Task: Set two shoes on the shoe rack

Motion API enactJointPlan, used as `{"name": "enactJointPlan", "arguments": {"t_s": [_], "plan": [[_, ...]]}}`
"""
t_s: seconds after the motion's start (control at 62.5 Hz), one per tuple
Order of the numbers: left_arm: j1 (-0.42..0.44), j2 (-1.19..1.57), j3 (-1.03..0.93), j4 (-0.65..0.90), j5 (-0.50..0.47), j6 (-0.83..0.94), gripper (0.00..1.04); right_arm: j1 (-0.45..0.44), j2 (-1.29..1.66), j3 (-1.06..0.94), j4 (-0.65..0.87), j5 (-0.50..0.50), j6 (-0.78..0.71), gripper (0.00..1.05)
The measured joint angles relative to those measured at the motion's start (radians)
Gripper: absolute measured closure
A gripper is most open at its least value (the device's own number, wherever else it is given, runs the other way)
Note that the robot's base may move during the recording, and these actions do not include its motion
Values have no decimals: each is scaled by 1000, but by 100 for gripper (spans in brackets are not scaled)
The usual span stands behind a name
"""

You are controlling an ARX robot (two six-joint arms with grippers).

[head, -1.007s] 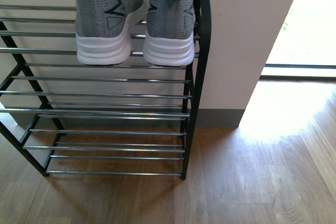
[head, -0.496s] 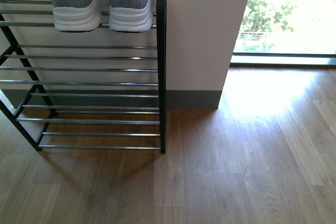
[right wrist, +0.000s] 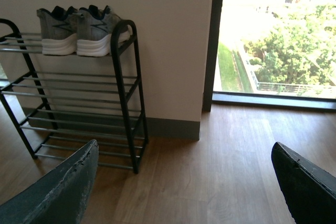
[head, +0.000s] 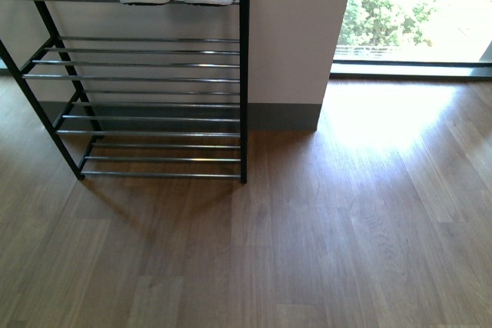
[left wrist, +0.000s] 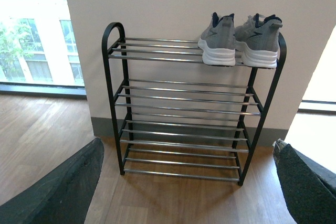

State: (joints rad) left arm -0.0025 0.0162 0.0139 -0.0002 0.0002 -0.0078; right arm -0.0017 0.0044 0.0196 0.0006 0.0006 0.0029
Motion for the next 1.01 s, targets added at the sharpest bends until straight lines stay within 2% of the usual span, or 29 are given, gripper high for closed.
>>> {"name": "enactJointPlan", "arguments": {"t_s": [1.007], "plan": [[0,0,0,0,0,0,9,0,-1,0,-1,3,0,9]]}}
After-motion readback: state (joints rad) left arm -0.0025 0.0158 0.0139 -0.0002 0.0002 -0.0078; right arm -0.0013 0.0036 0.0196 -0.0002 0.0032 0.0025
